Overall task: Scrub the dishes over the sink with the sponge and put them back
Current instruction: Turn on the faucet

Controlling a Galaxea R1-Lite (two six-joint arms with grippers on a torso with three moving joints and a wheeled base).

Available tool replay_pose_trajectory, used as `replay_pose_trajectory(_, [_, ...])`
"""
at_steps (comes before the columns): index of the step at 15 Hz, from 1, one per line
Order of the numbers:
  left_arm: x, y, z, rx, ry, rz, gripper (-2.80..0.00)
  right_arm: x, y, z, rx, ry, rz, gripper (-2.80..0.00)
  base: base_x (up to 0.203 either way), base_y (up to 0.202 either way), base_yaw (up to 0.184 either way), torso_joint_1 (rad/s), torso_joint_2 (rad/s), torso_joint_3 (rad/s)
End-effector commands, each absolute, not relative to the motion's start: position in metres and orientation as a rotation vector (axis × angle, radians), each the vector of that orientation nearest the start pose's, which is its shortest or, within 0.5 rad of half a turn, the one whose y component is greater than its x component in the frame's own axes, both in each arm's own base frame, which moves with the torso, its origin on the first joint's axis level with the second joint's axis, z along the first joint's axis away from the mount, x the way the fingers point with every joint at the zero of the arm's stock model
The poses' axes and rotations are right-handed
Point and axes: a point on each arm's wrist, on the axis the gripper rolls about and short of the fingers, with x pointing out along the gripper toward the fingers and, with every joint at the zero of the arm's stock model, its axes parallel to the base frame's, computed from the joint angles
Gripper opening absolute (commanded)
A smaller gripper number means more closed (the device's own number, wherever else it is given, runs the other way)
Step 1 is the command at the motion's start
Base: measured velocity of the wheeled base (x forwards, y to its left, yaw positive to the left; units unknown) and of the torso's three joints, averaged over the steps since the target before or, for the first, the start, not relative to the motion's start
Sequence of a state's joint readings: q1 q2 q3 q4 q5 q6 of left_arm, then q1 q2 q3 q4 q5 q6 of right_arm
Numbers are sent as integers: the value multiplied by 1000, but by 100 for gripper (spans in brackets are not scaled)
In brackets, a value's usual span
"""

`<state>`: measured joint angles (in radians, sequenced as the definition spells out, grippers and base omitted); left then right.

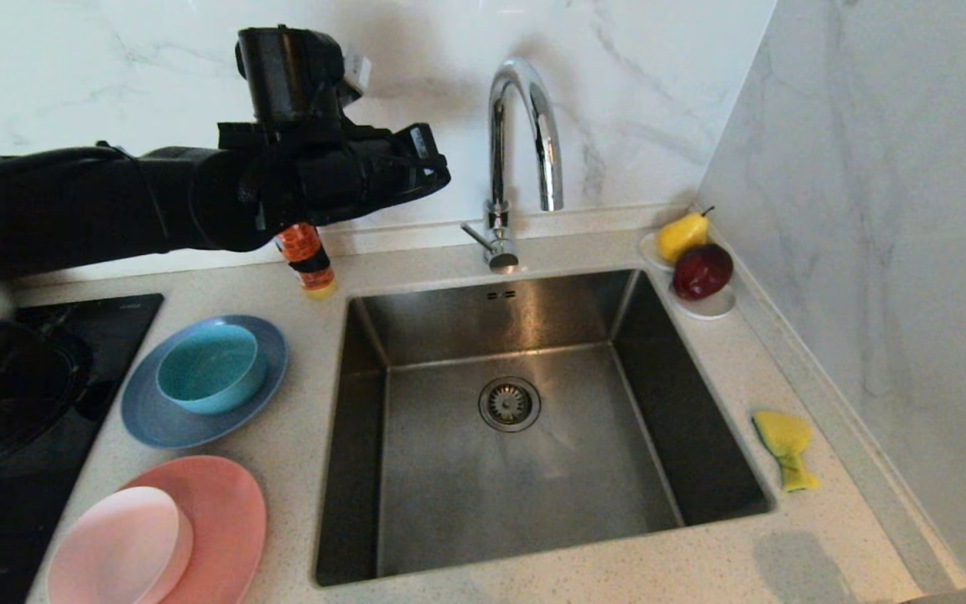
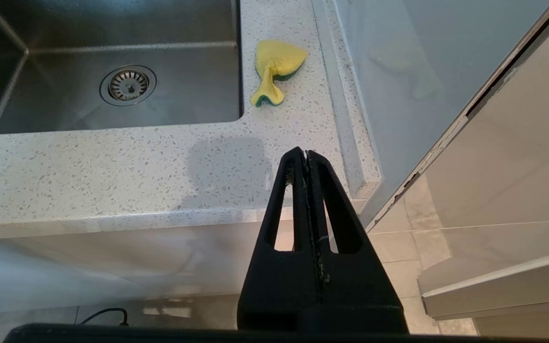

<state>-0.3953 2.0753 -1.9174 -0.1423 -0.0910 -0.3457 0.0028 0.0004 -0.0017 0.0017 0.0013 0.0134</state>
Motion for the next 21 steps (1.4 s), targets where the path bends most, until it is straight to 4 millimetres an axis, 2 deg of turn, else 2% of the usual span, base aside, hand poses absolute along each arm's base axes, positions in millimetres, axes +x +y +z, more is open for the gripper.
replay_pose_trajectory(1, [420, -179, 274, -321, 152, -508, -280, -23, 0, 76, 14, 0, 5, -280, 0, 0, 0, 0, 0, 0])
replay_pose_trajectory(3, [422, -180, 272, -314, 150, -523, -280, -23, 0, 76, 14, 0, 5, -280, 0, 0, 0, 0, 0, 0])
replay_pose_trajectory(10, [442, -186, 244, -315, 142, -518, -280, -23, 0, 76, 14, 0, 5, -280, 0, 0, 0, 0, 0, 0])
replay_pose_trajectory(21, [453, -186, 230, -328, 118, -514, -280, -23, 0, 76, 14, 0, 5, -280, 0, 0, 0, 0, 0, 0])
